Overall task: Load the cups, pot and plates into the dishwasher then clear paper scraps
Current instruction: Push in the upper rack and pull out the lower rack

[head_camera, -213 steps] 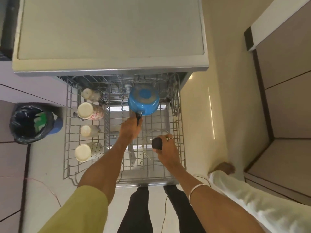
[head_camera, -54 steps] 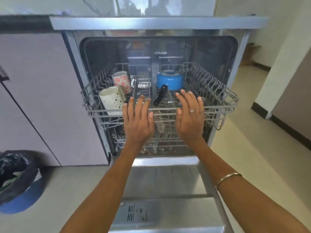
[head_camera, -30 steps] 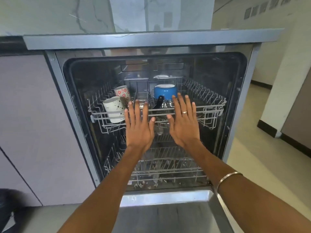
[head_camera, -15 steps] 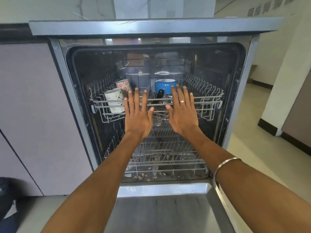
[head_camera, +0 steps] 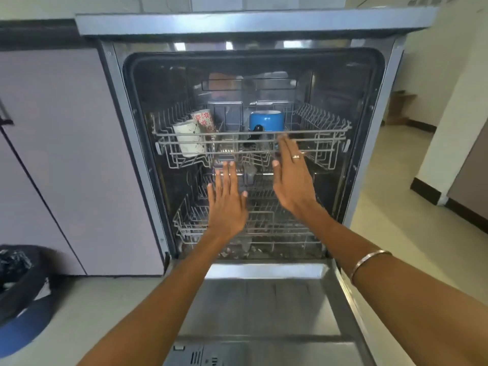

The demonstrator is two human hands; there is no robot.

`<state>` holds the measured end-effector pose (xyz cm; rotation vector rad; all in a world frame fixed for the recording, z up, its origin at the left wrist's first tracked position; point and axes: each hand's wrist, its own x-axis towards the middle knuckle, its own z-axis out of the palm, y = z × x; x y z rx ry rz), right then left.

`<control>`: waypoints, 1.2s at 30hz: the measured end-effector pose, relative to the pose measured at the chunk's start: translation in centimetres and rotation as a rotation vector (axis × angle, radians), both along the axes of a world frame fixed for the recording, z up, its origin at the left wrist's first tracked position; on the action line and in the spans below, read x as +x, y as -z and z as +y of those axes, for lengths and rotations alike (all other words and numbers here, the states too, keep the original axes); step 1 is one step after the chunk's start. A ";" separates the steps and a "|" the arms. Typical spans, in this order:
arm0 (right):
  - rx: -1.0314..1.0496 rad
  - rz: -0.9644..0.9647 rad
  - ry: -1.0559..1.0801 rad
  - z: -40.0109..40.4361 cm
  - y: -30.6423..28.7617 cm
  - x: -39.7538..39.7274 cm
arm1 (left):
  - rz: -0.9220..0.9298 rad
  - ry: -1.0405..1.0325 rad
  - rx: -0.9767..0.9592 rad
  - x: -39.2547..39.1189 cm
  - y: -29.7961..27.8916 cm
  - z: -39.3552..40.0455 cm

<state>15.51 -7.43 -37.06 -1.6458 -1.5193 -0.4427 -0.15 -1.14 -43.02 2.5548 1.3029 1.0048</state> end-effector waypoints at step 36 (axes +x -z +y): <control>-0.542 0.009 0.180 6.7 15.0 0.7 | -0.258 -0.010 -0.341 2.7 11.0 7.5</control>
